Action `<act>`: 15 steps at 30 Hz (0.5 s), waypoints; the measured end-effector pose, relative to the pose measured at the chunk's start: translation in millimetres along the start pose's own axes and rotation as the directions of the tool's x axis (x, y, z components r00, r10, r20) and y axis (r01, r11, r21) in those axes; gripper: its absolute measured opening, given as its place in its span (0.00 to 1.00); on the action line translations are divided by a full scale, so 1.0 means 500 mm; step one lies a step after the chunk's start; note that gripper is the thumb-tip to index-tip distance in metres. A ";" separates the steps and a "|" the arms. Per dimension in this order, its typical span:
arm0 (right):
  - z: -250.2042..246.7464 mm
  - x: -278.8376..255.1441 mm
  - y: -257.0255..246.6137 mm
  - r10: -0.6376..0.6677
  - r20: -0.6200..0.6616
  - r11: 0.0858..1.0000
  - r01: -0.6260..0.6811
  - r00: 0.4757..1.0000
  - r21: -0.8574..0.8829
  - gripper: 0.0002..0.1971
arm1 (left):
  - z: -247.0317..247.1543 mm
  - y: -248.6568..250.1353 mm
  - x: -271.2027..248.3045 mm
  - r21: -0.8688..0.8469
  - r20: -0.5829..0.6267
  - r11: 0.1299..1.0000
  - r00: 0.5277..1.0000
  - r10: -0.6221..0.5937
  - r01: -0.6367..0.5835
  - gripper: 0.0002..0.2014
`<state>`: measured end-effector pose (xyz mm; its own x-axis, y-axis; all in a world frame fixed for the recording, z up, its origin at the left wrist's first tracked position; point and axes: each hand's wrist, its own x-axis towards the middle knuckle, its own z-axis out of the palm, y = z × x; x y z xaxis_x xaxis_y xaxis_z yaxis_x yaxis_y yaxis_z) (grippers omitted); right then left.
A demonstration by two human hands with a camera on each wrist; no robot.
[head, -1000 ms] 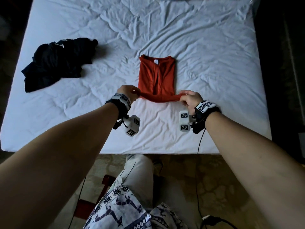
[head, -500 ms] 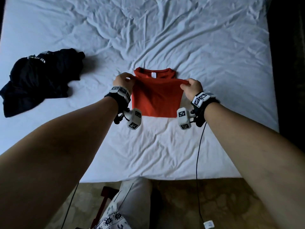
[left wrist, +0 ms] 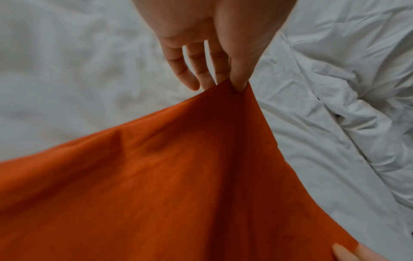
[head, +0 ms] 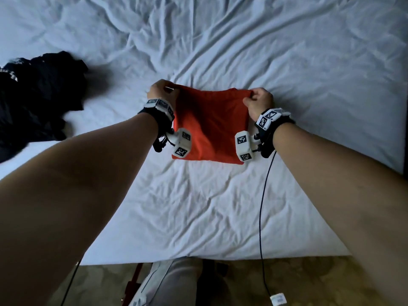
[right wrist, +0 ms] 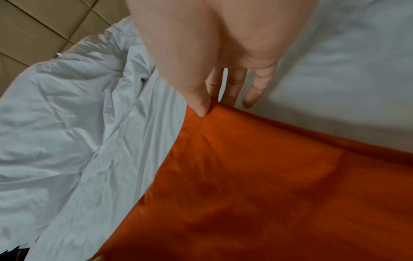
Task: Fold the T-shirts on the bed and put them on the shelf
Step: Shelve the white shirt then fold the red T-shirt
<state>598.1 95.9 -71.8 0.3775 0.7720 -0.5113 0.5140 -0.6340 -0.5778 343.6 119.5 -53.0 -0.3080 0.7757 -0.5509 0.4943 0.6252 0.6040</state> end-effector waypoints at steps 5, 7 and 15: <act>0.010 -0.007 0.021 0.119 0.024 0.989 -0.121 0.993 0.083 0.20 | 0.027 -0.084 0.037 -0.054 0.083 0.969 0.968 -0.235 0.240 0.23; 0.008 -0.027 0.031 0.170 0.046 0.984 -0.172 0.984 0.046 0.21 | 0.054 -0.156 0.066 -0.038 0.138 0.958 0.951 -0.277 0.285 0.29; 0.042 -0.091 0.104 0.420 0.325 0.847 -0.494 0.848 0.194 0.23 | 0.032 -0.120 -0.061 0.018 0.340 0.965 0.906 -0.252 0.261 0.24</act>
<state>591.4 27.0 -92.2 0.2855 0.3738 -0.8825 0.0993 -0.9274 -0.3607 336.3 57.0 -81.9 -0.1271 0.5163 -0.8470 0.4117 0.8043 0.4285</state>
